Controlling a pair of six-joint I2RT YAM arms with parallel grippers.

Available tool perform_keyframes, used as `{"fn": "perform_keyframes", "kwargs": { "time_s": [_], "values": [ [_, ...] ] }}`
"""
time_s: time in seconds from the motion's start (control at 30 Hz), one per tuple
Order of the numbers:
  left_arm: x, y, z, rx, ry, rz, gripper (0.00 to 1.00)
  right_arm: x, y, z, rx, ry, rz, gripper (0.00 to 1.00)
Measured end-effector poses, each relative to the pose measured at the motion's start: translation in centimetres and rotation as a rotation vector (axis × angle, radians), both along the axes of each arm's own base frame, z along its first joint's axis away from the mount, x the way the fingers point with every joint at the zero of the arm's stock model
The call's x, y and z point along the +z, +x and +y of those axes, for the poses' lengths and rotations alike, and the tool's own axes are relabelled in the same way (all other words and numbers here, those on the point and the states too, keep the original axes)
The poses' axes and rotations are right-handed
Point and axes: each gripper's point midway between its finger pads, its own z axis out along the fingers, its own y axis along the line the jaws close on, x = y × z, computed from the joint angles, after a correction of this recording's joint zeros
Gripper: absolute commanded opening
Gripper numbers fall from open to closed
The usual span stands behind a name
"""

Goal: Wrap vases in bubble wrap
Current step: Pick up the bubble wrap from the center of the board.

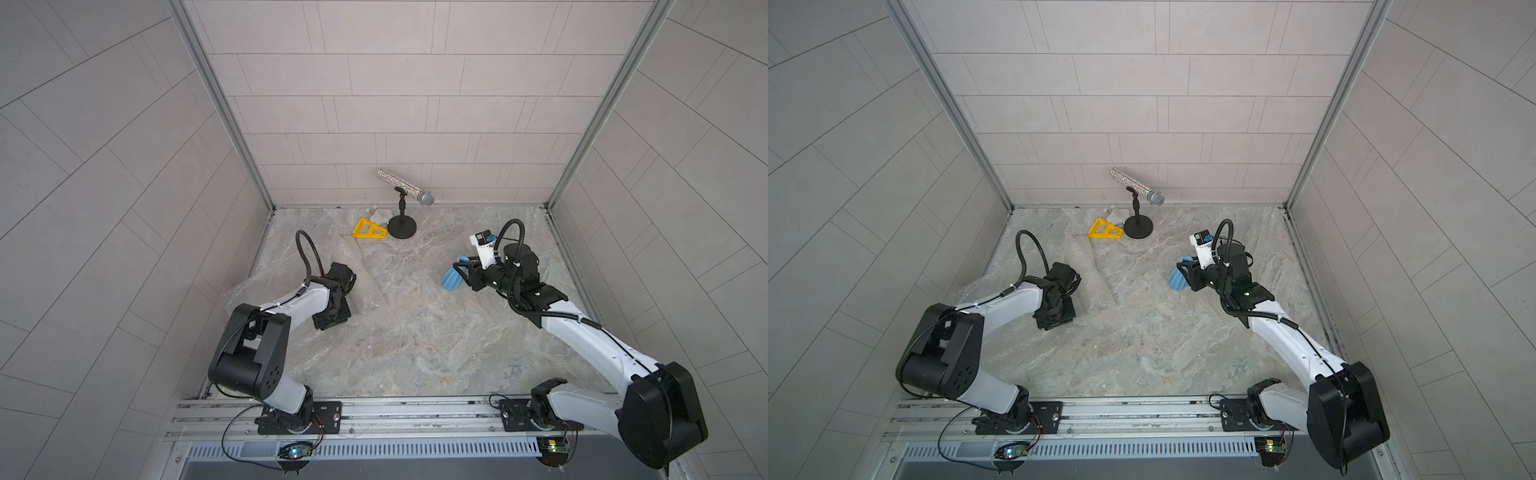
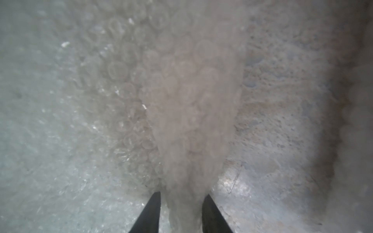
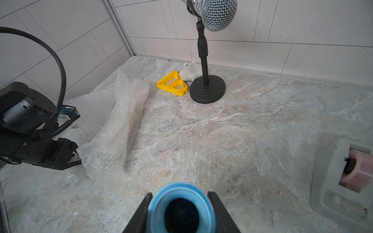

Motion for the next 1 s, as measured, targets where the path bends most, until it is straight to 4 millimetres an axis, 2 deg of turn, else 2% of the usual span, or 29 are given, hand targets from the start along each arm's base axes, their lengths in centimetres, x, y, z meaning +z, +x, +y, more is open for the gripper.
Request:
{"fn": "perform_keyframes", "kwargs": {
  "time_s": [0.1,0.2,0.4,0.5,0.6,0.7,0.77,0.83,0.93,1.0],
  "values": [
    [0.5,0.0,0.4,-0.013,0.023,-0.012,0.12,0.7,-0.5,-0.2,-0.007,0.019,-0.001,0.00],
    [1.5,0.2,0.6,-0.022,0.031,-0.041,0.00,1.2,-1.1,-0.3,-0.014,0.034,0.009,0.00],
    [4.9,1.3,0.3,-0.020,0.004,-0.152,0.00,1.5,-2.4,-0.7,-0.027,0.058,0.049,0.00],
    [8.0,2.4,0.0,-0.037,-0.014,-0.239,0.00,2.1,-3.2,-1.2,-0.039,0.062,0.072,0.00],
    [12.2,3.4,-1.1,-0.084,-0.045,-0.358,0.00,3.6,-4.1,-1.9,-0.055,0.068,0.069,0.00],
    [17.3,4.0,-4.4,-0.210,-0.067,-0.476,0.00,5.1,-4.9,-2.6,-0.074,0.072,0.063,0.00],
    [21.0,4.0,-8.2,-0.332,-0.095,-0.553,0.00,5.8,-5.5,-3.1,-0.087,0.070,0.071,0.00],
    [23.8,3.6,-11.8,-0.440,-0.126,-0.609,0.00,6.1,-6.0,-3.4,-0.099,0.060,0.089,0.00],
    [26.5,2.4,-16.8,-0.594,-0.157,-0.656,0.00,6.3,-7.1,-4.2,-0.126,0.039,0.117,0.00],
    [27.0,1.1,-20.1,-0.703,-0.167,-0.659,0.00,6.7,-7.9,-5.1,-0.158,0.021,0.126,0.00]
  ]
}}
